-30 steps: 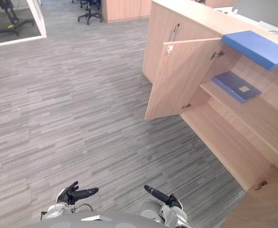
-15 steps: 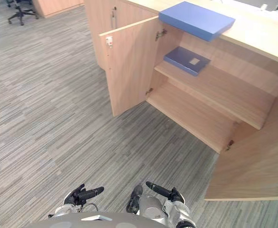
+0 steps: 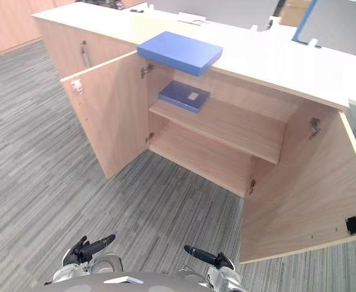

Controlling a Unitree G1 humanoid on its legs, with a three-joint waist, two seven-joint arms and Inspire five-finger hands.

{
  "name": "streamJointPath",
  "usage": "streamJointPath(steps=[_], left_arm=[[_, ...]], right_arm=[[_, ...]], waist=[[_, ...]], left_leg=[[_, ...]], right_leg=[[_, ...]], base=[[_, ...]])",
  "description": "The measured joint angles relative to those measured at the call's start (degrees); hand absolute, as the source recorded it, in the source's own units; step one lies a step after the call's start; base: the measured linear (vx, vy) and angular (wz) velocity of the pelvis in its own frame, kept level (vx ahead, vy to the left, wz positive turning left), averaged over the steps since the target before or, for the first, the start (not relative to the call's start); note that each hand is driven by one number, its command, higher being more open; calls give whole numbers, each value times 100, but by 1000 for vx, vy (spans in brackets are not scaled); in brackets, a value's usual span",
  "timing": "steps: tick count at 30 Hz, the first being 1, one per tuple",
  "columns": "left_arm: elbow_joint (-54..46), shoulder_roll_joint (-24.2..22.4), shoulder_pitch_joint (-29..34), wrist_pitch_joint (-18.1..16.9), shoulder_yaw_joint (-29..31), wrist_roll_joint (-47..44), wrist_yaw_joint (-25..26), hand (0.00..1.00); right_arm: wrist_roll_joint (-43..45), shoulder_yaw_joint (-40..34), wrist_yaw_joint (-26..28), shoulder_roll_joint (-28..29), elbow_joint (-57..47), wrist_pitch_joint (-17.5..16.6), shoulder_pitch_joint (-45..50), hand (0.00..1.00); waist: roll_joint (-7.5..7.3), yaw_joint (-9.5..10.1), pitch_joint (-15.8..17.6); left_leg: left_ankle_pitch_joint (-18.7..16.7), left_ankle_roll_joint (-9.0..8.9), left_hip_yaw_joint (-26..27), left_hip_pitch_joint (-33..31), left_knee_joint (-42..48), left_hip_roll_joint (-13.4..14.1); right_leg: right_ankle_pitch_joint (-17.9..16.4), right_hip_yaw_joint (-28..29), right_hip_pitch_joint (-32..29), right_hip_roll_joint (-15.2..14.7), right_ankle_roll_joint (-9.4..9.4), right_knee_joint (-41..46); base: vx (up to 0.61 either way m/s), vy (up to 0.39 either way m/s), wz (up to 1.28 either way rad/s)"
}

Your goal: Walk over to the cabinet, pick up the folder, carry it to the office cabinet, place the folder inside the office cabinet, then close the office cabinet door

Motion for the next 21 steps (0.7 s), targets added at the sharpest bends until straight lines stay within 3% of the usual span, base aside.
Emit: streamJointPath(steps=[1,3,4,5,6,9,12,13,15,16,19,20,21], left_arm=[[0,-68,0,-20,-8,-117,2,100],[6,-99,6,-21,-10,-156,22,100],[19,-89,13,-19,-46,-160,20,100],[29,-74,6,-18,-46,-177,19,100],[34,-55,-20,-22,-36,-188,30,100],[245,73,-143,-20,-65,-183,23,100],[319,86,-81,-20,-64,-184,2,100],[377,72,-82,-21,-68,-184,-12,100],[401,62,-79,-21,-78,-180,-30,100],[414,63,-69,-20,-79,-172,-41,100],[437,109,1,-15,-69,-169,-52,100],[452,156,7,-18,-114,-123,-52,100],[468,182,18,-16,-133,-102,-52,100]], right_arm=[[3,4,14,-7,-4,-5,8,100],[3,8,18,-14,-11,-5,27,100],[-7,12,16,-9,-27,-17,40,100],[-14,11,15,8,-29,-24,47,100],[-15,4,26,79,-25,-26,80,100],[-65,2,93,195,-26,-20,84,100],[-238,-19,222,176,-69,-19,103,100],[-249,-19,261,135,-138,-23,141,100],[-285,-91,268,106,-194,-35,175,100],[-311,-149,274,99,-218,-27,194,100],[-341,-176,296,78,-230,-33,201,100],[-410,-173,309,85,-232,-35,189,100],[-416,-173,312,85,-230,-36,187,100]], waist=[[19,6,-9],[47,22,-27],[72,12,-64],[15,10,-91],[-135,22,-98],[-296,40,-159],[-244,46,-158],[-156,29,-173],[-118,28,-164],[-138,23,-157],[-184,-16,-192],[-199,-39,-203],[-191,-56,-199]], left_leg=[[246,-81,-448,-11,-940,-339],[757,-44,-624,18,-1283,-469],[1233,27,-616,123,-1297,-549],[1193,65,-502,138,-1252,-595],[1109,162,-317,205,-1238,-685],[1001,344,39,411,-1339,-827],[906,488,307,1030,-1649,-941],[878,507,334,1263,-1870,-945],[820,540,397,1543,-2155,-1003],[749,591,453,1651,-2249,-1091],[716,662,428,1835,-2457,-1192],[723,730,359,1921,-2518,-1157],[712,729,315,1930,-2517,-1123]], right_leg=[[-81,245,64,-151,154,-1],[-152,440,156,-239,297,3],[-247,665,213,-307,456,63],[-286,707,219,-407,517,96],[-331,820,198,-566,592,158],[-243,1032,222,-822,780,186],[-220,1255,261,-1027,816,657],[-223,1322,59,-1053,821,1229],[-206,1308,-413,-1172,843,2296],[-133,1207,-723,-1335,858,3001],[114,671,-1115,-1738,657,3885],[-247,375,-1224,-1820,543,4020],[-432,273,-1272,-1815,568,3990]], base=[[194,222,-82],[292,280,-74],[331,275,-58],[411,313,-54],[331,242,-37],[268,198,-48],[188,190,-55],[89,152,-39],[35,138,-28],[6,125,-22],[66,70,-1],[119,-2,13],[183,-22,28]])
